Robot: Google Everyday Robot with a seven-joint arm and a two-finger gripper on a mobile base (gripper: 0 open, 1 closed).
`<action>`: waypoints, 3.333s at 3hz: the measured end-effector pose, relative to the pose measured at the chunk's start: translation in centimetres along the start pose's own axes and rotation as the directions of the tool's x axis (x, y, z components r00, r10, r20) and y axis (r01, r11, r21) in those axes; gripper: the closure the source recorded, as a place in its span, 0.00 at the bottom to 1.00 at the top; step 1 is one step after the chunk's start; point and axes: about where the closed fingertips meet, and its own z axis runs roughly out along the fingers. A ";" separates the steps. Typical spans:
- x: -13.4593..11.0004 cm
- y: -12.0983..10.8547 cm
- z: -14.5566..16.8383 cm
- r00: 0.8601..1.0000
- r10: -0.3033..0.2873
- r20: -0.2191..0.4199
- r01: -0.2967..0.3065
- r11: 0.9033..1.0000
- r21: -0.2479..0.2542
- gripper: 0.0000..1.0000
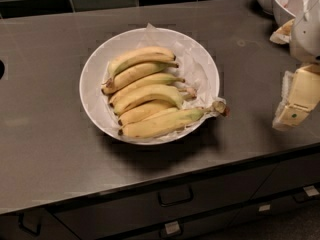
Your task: Pick banana from white bowl
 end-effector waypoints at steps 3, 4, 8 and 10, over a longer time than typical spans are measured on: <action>-4.6 -1.4 1.1 0.996 -0.080 0.026 0.080 0.997 -0.016 0.00; -7.0 -2.2 2.2 0.991 -0.127 0.041 0.128 0.991 -0.030 0.00; -13.0 -2.7 5.7 0.965 -0.243 0.098 0.252 0.964 -0.091 0.00; -16.1 -2.7 6.2 0.954 -0.280 0.112 0.289 0.954 -0.080 0.09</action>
Offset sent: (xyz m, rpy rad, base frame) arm 0.0239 0.0431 0.0041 -0.0056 0.0088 0.0934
